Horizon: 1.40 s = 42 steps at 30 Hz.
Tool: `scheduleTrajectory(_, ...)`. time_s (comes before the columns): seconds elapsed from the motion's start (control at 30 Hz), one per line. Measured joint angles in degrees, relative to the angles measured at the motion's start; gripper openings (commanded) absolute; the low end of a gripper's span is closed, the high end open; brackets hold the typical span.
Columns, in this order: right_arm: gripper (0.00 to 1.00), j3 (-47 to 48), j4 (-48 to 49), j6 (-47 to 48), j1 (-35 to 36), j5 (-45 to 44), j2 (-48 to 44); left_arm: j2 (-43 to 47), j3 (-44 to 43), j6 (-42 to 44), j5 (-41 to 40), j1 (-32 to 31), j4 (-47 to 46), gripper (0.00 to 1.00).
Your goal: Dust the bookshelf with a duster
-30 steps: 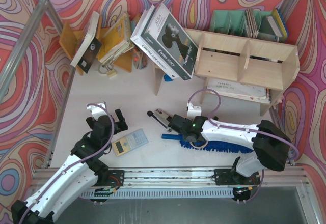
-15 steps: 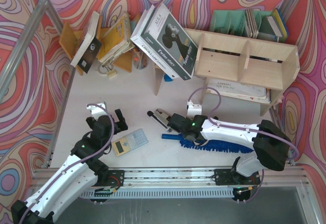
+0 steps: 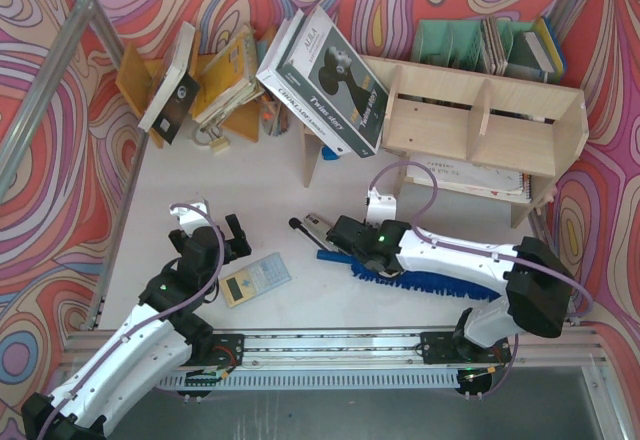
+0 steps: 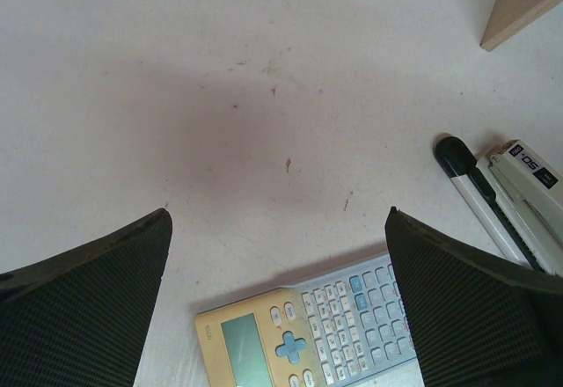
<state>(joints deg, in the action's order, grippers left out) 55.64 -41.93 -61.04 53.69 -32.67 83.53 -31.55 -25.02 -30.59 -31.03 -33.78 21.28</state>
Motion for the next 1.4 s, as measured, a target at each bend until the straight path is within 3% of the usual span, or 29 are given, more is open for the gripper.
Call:
scheduleTrajectory(0.43,0.29,3.5,3.8,2.4,-3.7,1.5,8.5,0.3,0.0,0.0,0.0,0.0,0.0,0.98)
scheduleTrajectory(1.03,0.33,1.7,8.2,5.7,-6.1,4.7,8.3,0.0,0.0,0.0,0.2,0.0,0.0,0.98)
scheduleTrajectory(1.4,0.22,1.7,8.5,5.9,-6.1,5.1,10.2,-0.1,0.0,0.0,0.2,0.0,0.0,0.98)
